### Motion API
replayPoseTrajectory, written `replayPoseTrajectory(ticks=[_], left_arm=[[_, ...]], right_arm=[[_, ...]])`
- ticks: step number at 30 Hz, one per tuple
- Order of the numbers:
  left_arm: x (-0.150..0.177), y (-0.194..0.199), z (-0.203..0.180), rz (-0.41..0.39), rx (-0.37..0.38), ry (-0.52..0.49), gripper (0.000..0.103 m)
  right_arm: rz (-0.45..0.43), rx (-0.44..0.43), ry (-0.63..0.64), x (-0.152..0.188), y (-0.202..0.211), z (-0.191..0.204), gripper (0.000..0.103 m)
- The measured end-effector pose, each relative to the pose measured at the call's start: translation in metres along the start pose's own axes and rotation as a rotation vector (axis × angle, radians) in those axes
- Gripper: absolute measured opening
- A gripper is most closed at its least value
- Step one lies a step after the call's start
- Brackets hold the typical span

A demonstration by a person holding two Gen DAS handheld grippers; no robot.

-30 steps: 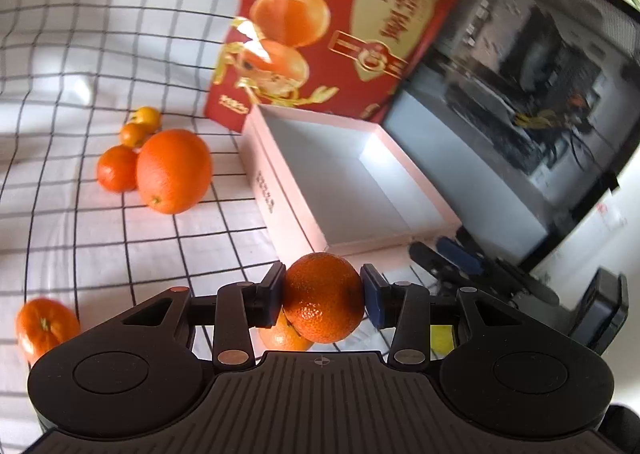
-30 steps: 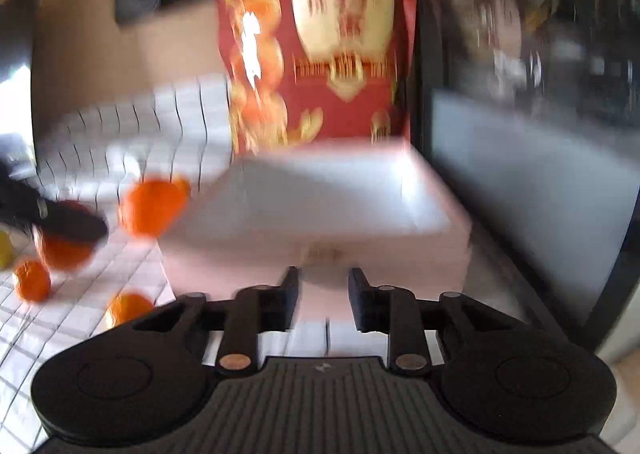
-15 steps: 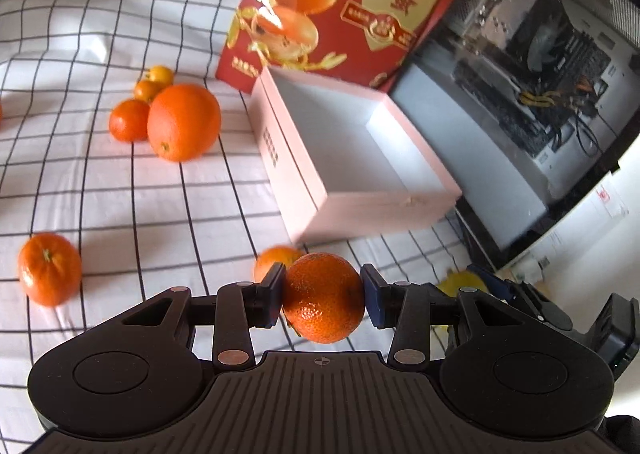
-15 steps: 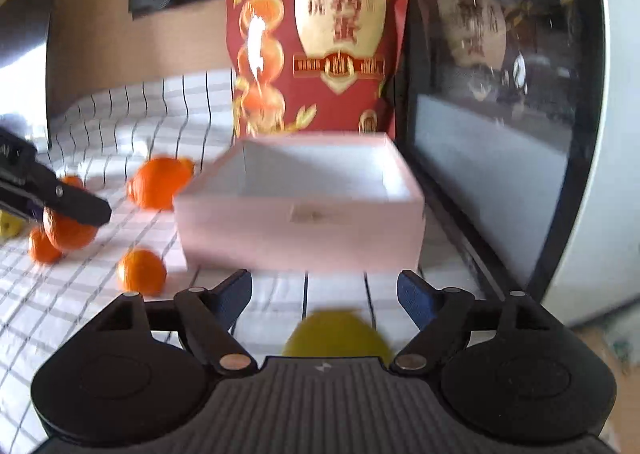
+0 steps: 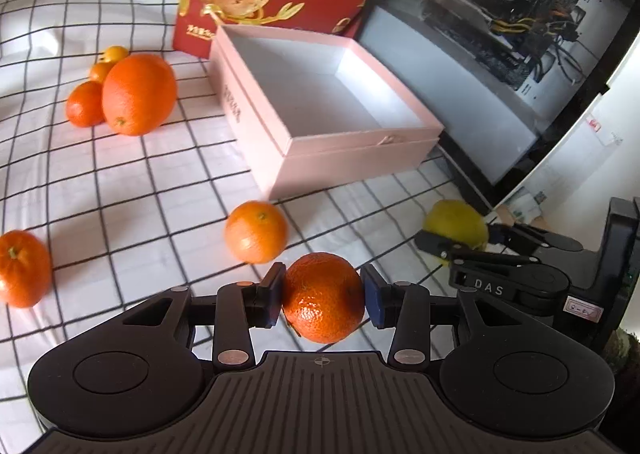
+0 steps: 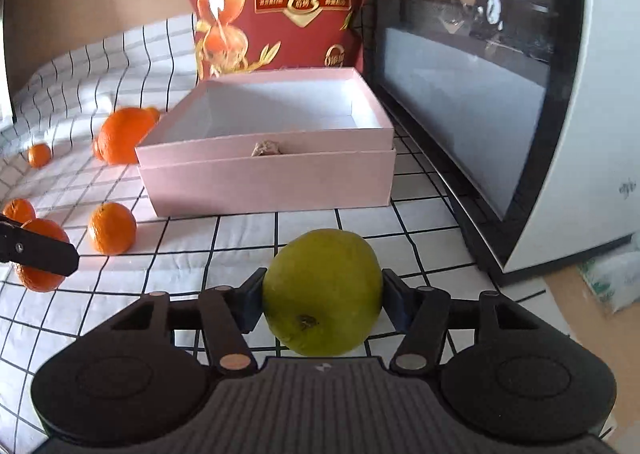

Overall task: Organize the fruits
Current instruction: 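Release the mandarin into the pink box with the left gripper while the right gripper grasps the green pear, then lower the green pear into the pink box and open the right gripper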

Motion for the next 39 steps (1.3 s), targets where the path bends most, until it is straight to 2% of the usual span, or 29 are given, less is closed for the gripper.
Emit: replayPoseTrajectory(ticks=[2,4,8,10,12,14,16,18,21,23,26,29,35,39], left_arm=[[-0.011,0.002,0.000,-0.020,0.020,0.011,0.046],[-0.033,0.003,-0.001,-0.054,0.043,0.020,0.046],[-0.104,-0.002,-0.008,-0.150,0.050,-0.016,0.046],[-0.145,-0.015,-0.006,-0.161,0.040,-0.017,0.046],[-0.182,-0.037,0.000,-0.153,0.013,-0.003,0.046],[-0.214,-0.068,0.008,-0.114,-0.032,-0.006,0.045],[-0.228,-0.091,0.015,-0.068,-0.110,-0.024,0.045],[-0.233,-0.091,0.015,-0.080,-0.136,-0.040,0.045],[-0.230,-0.065,0.015,-0.171,-0.101,-0.026,0.045],[-0.219,-0.046,0.015,-0.200,-0.107,-0.041,0.045],[-0.194,-0.017,0.016,-0.232,-0.140,-0.050,0.045],[-0.160,0.013,0.024,-0.255,-0.139,0.006,0.045],[-0.073,0.063,0.056,-0.252,-0.223,0.159,0.045],[-0.027,0.094,0.077,-0.226,-0.324,0.186,0.045]], right_arm=[[0.038,-0.017,-0.025,-0.007,0.002,-0.005,0.059],[0.029,-0.041,-0.052,-0.017,0.012,-0.010,0.059],[-0.110,-0.078,0.016,-0.063,0.038,-0.008,0.059],[-0.145,-0.087,0.039,-0.092,0.035,-0.006,0.059],[-0.139,-0.104,0.036,-0.121,0.018,-0.001,0.059],[-0.126,-0.107,0.069,-0.140,-0.006,0.006,0.059],[-0.075,-0.089,0.107,-0.152,-0.036,0.015,0.059],[-0.009,-0.085,0.107,-0.158,-0.062,0.021,0.059],[0.079,-0.100,0.072,-0.159,-0.096,0.025,0.059],[0.141,-0.102,0.056,-0.160,-0.116,0.029,0.059],[0.212,-0.092,0.060,-0.164,-0.135,0.040,0.059],[0.259,-0.104,0.065,-0.168,-0.150,0.049,0.059],[0.287,-0.081,0.112,-0.164,-0.157,0.060,0.059],[0.252,-0.099,0.067,-0.168,-0.142,0.055,0.061]])
Point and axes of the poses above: each gripper's, at about its wrist camera, not at the fingertips, and y roughly against the way its jaws point, z to its left, x to its underside, the point moved 1 cm from there along -y, roughly the way its jaws point, and after that the axes turned 6 degrees about x, right-handed, at the moved point
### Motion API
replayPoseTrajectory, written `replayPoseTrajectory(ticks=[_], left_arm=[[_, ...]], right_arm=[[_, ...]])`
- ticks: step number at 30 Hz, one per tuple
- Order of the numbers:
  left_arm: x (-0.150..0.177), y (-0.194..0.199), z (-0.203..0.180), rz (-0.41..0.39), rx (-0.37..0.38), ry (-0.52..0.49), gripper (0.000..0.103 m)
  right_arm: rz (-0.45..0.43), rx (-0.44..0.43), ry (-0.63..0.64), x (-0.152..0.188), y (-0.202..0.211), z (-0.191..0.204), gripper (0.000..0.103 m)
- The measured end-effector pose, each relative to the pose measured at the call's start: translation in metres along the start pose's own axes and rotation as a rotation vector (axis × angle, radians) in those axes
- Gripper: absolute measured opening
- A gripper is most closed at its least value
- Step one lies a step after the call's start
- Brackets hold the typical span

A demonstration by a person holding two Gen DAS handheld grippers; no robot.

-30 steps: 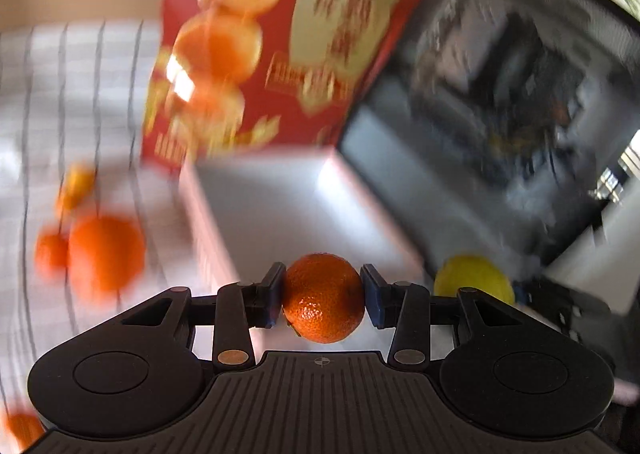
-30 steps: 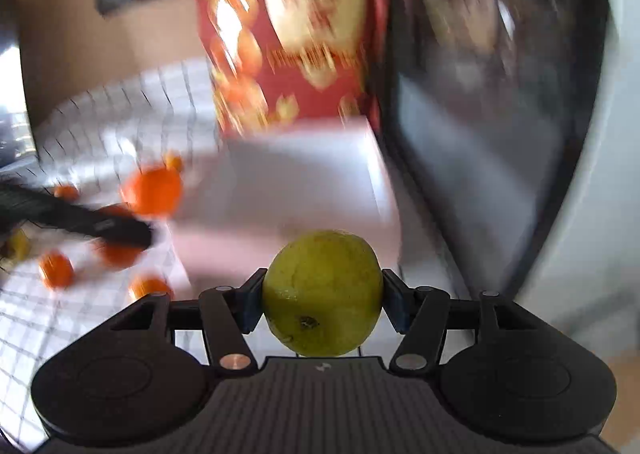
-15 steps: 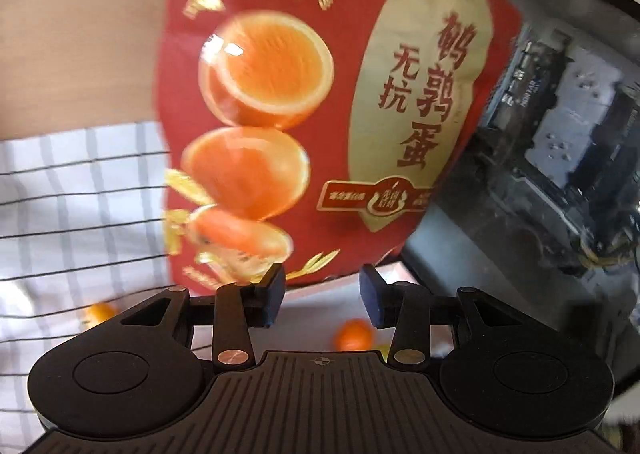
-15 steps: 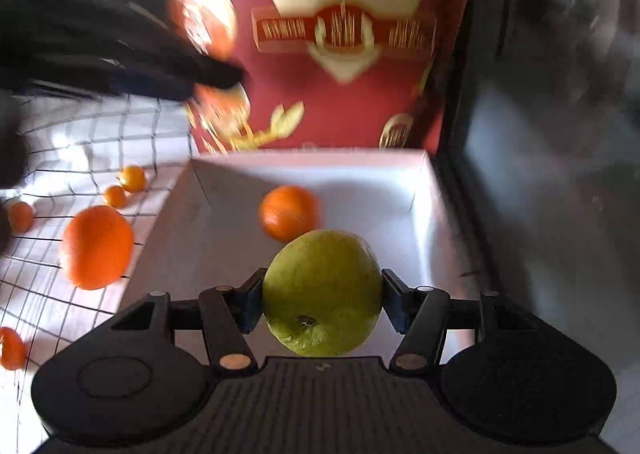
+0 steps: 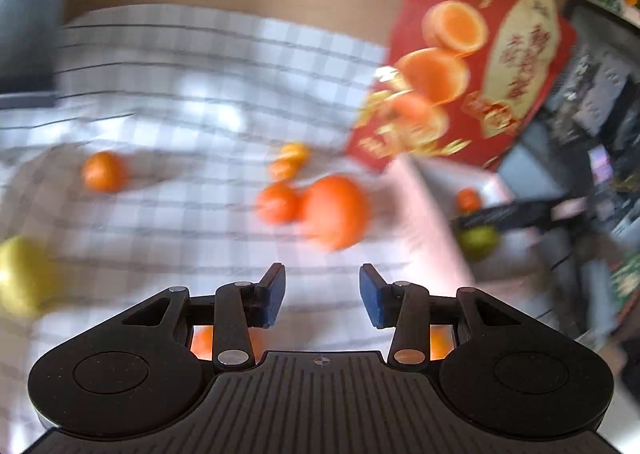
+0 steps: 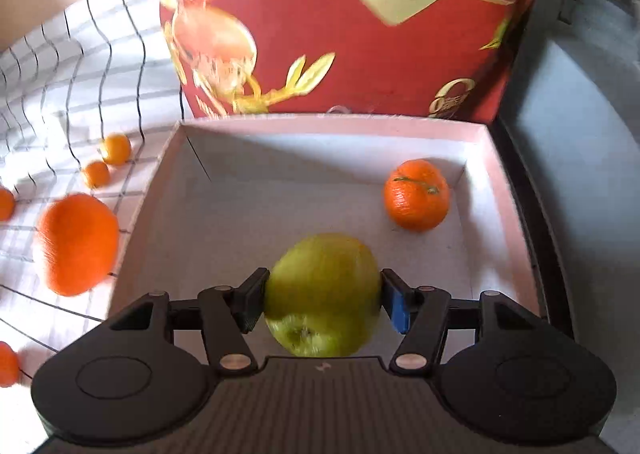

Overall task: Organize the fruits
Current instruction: 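Lower the green pear into the pink box and open the right gripper, then grasp another mandarin on the cloth with the left gripper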

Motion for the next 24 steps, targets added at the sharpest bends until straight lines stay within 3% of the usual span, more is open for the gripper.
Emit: replayPoseTrajectory(ticks=[5,9,13,17,24], left_arm=[[0.022,0.036,0.053,-0.007,-0.165,0.024,0.045],[0.028,0.062,0.102,-0.068,-0.270,0.167,0.045],[0.032,0.094,0.140,-0.160,-0.317,0.278,0.045],[0.038,0.103,0.160,-0.152,-0.309,0.289,0.045],[0.045,0.085,0.144,-0.094,-0.174,0.183,0.045]], right_arm=[[-0.158,0.058,0.027,0.018,0.055,0.009,0.072],[-0.221,0.096,0.044,0.039,0.086,0.020,0.074],[-0.273,0.122,0.043,0.067,0.102,0.044,0.076],[-0.307,0.119,-0.005,0.105,0.115,0.059,0.078],[-0.297,0.073,0.022,0.155,0.134,0.097,0.078]])
Point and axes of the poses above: each gripper's, at about its wrist camera, not at the fingertips, and y roughly against the way its jaws point, z to its left, x to its underside, the point moved 1 cm from there along -y, roughly the way its jaws point, and after that the axes turned 6 degrees about x, right-handed, at the moved point
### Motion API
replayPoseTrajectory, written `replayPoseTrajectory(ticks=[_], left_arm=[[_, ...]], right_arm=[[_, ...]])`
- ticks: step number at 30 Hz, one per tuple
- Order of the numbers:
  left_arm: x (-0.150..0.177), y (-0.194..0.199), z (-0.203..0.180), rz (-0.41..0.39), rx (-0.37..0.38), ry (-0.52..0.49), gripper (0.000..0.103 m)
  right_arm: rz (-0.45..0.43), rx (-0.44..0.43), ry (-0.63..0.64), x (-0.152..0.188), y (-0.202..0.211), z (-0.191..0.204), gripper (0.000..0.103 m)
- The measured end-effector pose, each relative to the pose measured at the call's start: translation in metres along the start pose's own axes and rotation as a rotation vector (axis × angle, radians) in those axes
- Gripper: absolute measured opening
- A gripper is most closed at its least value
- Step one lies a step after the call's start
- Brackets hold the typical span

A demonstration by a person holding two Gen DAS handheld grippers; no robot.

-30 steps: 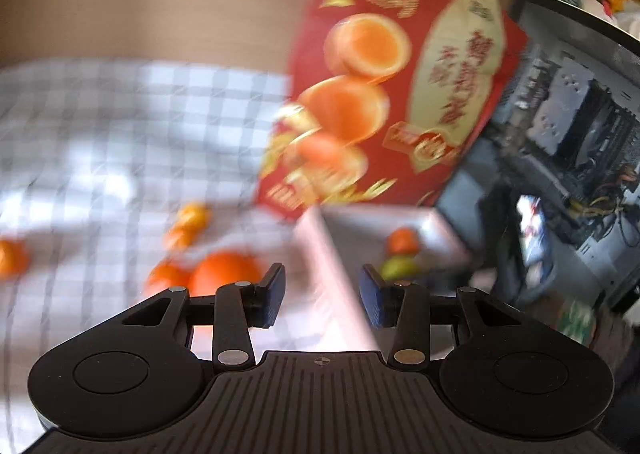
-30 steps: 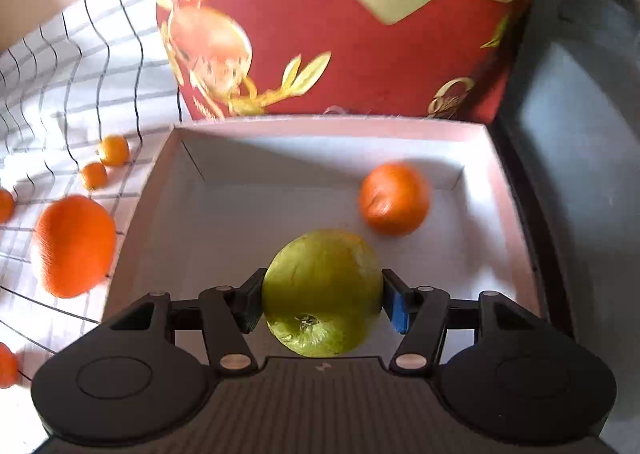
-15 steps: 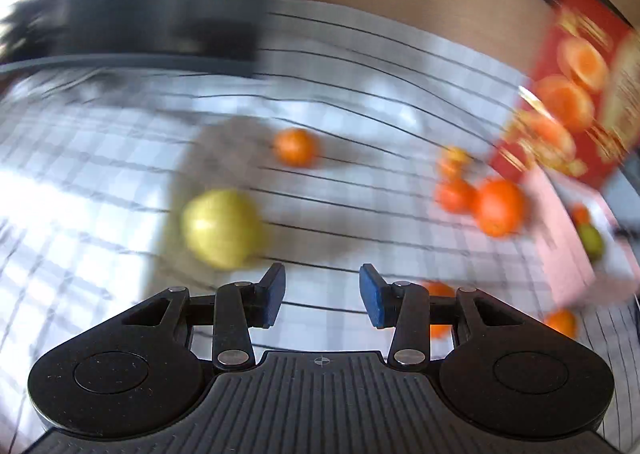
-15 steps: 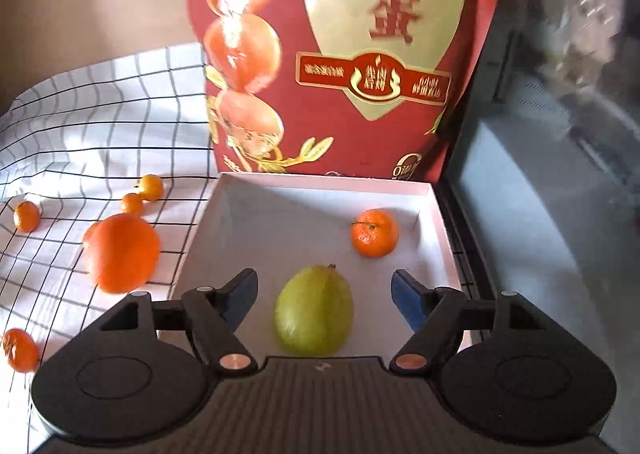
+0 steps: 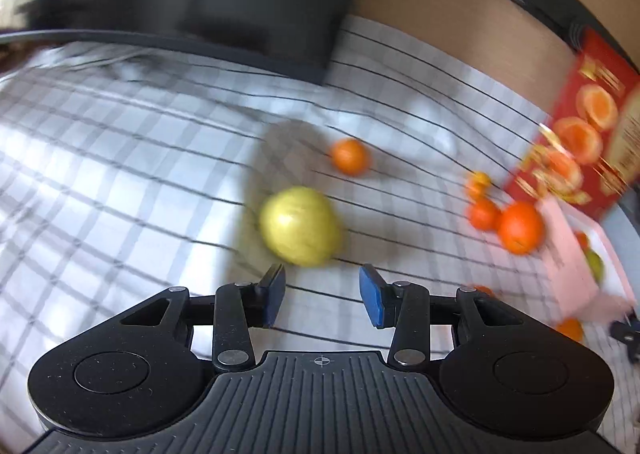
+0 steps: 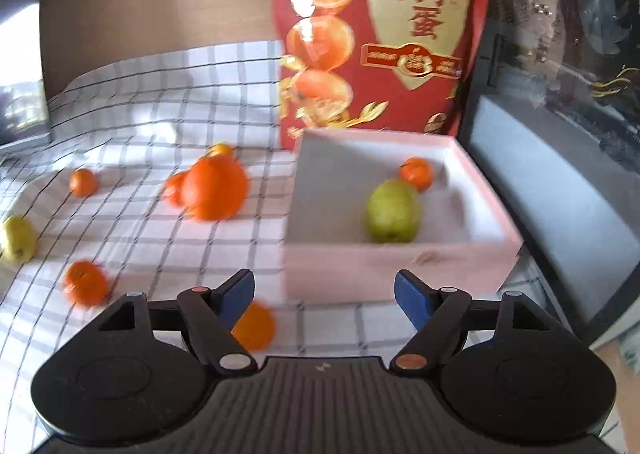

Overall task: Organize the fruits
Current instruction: 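Grasp another mandarin on the cloth with the left gripper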

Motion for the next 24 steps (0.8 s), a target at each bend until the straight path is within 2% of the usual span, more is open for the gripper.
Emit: replayPoseTrajectory(ticks=[3,6,8,10,12,14,16,24], left_arm=[[0.003,-0.017,-0.035,0.052,0.108,-0.062,0.045],[0.011,-0.038,-0.074,0.096,0.174,-0.149,0.045],[0.020,-0.050,-0.101,0.123,0.176,-0.252,0.047],[0.030,-0.061,-0.121,0.140,0.139,-0.343,0.047],[0.034,-0.072,-0.130,0.162,0.116,-0.384,0.047],[0.035,-0.080,-0.131,0.184,0.109,-0.383,0.047],[0.032,-0.087,-0.129,0.192,0.112,-0.377,0.054],[0.029,-0.107,-0.125,0.217,0.115,-0.350,0.055]], right_arm=[[0.017,-0.015,0.046,0.011,0.006,0.013,0.078],[0.037,-0.012,0.060,0.019,0.006,0.022,0.078],[0.048,-0.025,0.061,0.025,0.009,0.025,0.078],[0.050,-0.027,0.075,0.030,0.013,0.029,0.078],[0.046,-0.019,0.095,0.034,0.016,0.029,0.078],[0.050,-0.012,0.103,0.040,0.018,0.028,0.078],[0.063,-0.013,0.098,0.045,0.019,0.025,0.078],[0.123,-0.020,0.094,0.060,0.014,0.019,0.078]])
Point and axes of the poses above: each gripper's, at about its wrist camera, not at the fingertips, and y roughly against the way its jaws point, z to its left, x to its underside, the point moved 1 cm from there along -y, roughly the way its jaws point, and after that the axes turned 6 degrees about x, right-handed, at the moved point
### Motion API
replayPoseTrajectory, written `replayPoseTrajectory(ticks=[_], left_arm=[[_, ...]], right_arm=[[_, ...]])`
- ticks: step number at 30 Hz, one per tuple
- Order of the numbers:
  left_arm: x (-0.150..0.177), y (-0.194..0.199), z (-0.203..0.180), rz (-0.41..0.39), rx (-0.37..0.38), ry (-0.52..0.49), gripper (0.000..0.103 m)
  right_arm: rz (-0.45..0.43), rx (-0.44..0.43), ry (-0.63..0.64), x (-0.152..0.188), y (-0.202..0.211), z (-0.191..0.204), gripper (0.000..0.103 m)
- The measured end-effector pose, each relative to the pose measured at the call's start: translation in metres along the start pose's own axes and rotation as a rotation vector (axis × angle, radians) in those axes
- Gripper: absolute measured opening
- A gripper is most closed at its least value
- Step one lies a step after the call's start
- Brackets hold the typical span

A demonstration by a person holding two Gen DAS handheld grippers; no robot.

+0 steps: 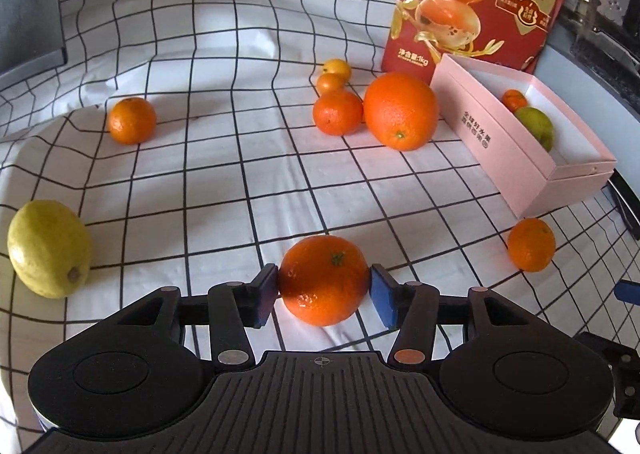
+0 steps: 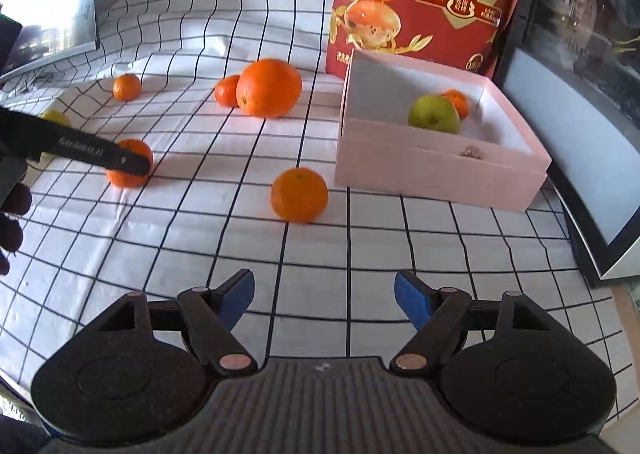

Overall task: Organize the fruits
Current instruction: 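Grasp another mandarin on the cloth with the left gripper, then grasp a small orange with the right gripper while the left gripper holds its mandarin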

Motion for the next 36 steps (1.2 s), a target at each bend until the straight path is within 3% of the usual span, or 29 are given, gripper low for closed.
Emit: replayPoseTrajectory(ticks=[7,11,14,17,18,22,28,32,33,36], left_arm=[[0.009,0.012,0.008,-0.019,0.024,0.071,0.054],[0.021,0.030,0.015,-0.027,0.045,0.115,0.054],[0.029,0.045,0.019,-0.032,0.068,0.148,0.054],[0.032,0.060,0.020,-0.043,0.090,0.168,0.054],[0.032,0.064,0.021,-0.052,0.093,0.173,0.054],[0.033,0.084,0.026,-0.093,0.099,0.211,0.054],[0.046,0.102,0.043,-0.104,0.049,0.272,0.054],[0.054,0.101,0.060,-0.091,0.019,0.330,0.054],[0.055,0.101,0.062,-0.088,0.016,0.338,0.054],[0.056,0.096,0.066,-0.073,0.019,0.338,0.054]], right_arm=[[-0.024,-0.024,0.030,-0.013,-0.005,0.002,0.078],[-0.115,-0.059,0.099,-0.055,-0.008,0.014,0.078],[-0.155,-0.152,0.103,-0.108,-0.018,0.026,0.078],[-0.087,-0.234,0.096,-0.175,-0.048,0.042,0.067],[-0.055,-0.251,0.103,-0.197,-0.062,0.048,0.057],[0.071,-0.225,0.089,-0.265,-0.133,0.071,0.054],[0.209,-0.121,0.051,-0.291,-0.222,0.091,0.045],[0.266,-0.132,-0.026,-0.290,-0.249,0.090,0.044],[0.270,-0.139,-0.037,-0.290,-0.251,0.090,0.037],[0.237,-0.127,-0.012,-0.292,-0.247,0.095,0.031]])
Point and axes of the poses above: each gripper's, at about its wrist camera, not at the fingertips, and y roughly against the way its jaws point, z to its left, x to its underside, the point moved 1 cm from there along -y, roughly the way its jaws point, and after that the axes turned 6 degrees about x, right-handed, at the moved point
